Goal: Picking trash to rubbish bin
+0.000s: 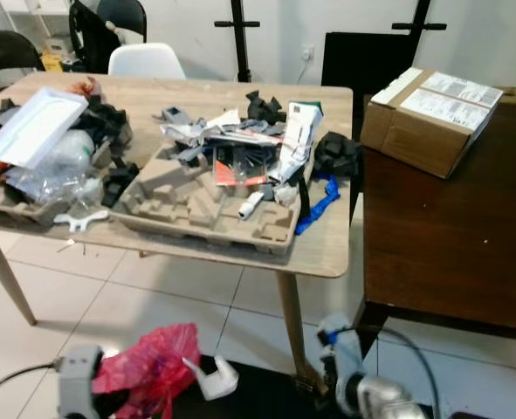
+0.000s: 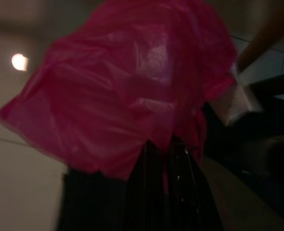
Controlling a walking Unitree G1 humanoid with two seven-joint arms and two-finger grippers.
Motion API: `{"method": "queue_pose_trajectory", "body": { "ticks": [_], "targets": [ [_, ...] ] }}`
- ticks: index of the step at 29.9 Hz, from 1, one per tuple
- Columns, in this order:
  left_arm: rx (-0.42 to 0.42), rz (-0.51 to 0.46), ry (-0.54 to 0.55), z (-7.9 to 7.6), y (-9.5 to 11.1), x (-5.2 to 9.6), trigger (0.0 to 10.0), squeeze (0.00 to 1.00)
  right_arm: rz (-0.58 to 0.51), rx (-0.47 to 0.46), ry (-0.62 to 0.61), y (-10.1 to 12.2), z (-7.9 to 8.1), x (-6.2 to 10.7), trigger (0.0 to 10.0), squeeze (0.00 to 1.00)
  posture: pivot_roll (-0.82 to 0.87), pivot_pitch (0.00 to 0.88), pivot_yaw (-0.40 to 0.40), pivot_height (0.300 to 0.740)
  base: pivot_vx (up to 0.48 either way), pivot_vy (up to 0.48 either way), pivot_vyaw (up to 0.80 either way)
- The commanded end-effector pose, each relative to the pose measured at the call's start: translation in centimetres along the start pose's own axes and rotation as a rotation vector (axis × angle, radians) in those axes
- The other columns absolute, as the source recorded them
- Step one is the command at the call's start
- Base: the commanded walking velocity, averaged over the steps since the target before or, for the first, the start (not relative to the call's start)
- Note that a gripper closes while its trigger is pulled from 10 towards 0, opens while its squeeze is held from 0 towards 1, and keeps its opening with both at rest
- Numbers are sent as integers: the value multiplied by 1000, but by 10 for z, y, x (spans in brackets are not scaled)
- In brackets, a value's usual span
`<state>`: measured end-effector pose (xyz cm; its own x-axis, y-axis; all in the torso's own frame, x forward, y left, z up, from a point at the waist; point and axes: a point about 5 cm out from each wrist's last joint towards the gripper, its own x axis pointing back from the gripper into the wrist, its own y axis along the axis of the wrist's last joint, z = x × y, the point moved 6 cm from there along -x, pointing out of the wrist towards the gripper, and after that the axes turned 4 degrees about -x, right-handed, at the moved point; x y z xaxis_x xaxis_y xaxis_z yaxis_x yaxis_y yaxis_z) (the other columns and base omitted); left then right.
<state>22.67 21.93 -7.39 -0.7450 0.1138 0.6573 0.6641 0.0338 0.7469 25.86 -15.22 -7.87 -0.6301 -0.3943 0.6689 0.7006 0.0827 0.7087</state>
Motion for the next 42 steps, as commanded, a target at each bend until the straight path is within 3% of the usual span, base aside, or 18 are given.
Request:
{"method": "queue_pose_trajectory", "body": {
  "ticks": [1, 2, 3, 4, 7, 10, 13, 20, 30, 42],
  "targets": [
    [-38, -3, 61, 6, -6, -1, 235, 0, 9, -44, -135, -12, -17, 1, 10000, 0, -19, 117, 63, 740, 0, 0, 0],
    [-45, -5, 71, 6, -7, -3, 235, 0, 10, -63, -178, -15, -21, 1, 10000, 0, -19, 117, 60, 740, 0, 0, 0],
    [-53, 0, 75, 4, -8, -6, 8275, 0, 6, -110, -236, -20, -27, 3, 10000, 0, -19, 115, 59, 740, 0, 0, 0],
    [-50, 11, 74, 2, -11, -9, 10000, 0, 8, -146, -277, -24, -32, 4, 10000, 0, -22, 112, 57, 740, 0, 0, 0],
    [-65, 83, 84, -3, -21, -18, 10000, 0, 31, -273, -398, -44, -44, 10, 10000, 0, -26, 102, 53, 740, 0, 0, 0],
    [-116, 114, 75, -9, -27, -23, 10000, 0, 57, -324, -455, -58, -47, 14, 10000, 0, -26, 97, 55, 740, 0, 0, 0],
    [-136, 132, 76, -12, -33, -25, 10000, 0, 108, -282, -493, -69, -48, 17, 10000, 0, -34, 92, 60, 740, 0, 0, 0],
    [-157, 123, 72, -20, -38, -27, 10000, 0, 158, -295, -497, -85, -44, 19, 10000, 0, -51, 89, 59, 740, 0, 0, -343],
    [-110, 98, 78, -21, -33, -31, 10000, 0, 180, -274, -500, -89, -44, 19, 10000, 0, -40, 101, 42, 740, 0, 0, -800],
    [-96, 113, 69, -25, -42, -30, 10000, 0, 194, -265, -484, -92, -43, 19, 10000, 0, -32, 113, 38, 740, 0, 0, -800]
  ]
}}
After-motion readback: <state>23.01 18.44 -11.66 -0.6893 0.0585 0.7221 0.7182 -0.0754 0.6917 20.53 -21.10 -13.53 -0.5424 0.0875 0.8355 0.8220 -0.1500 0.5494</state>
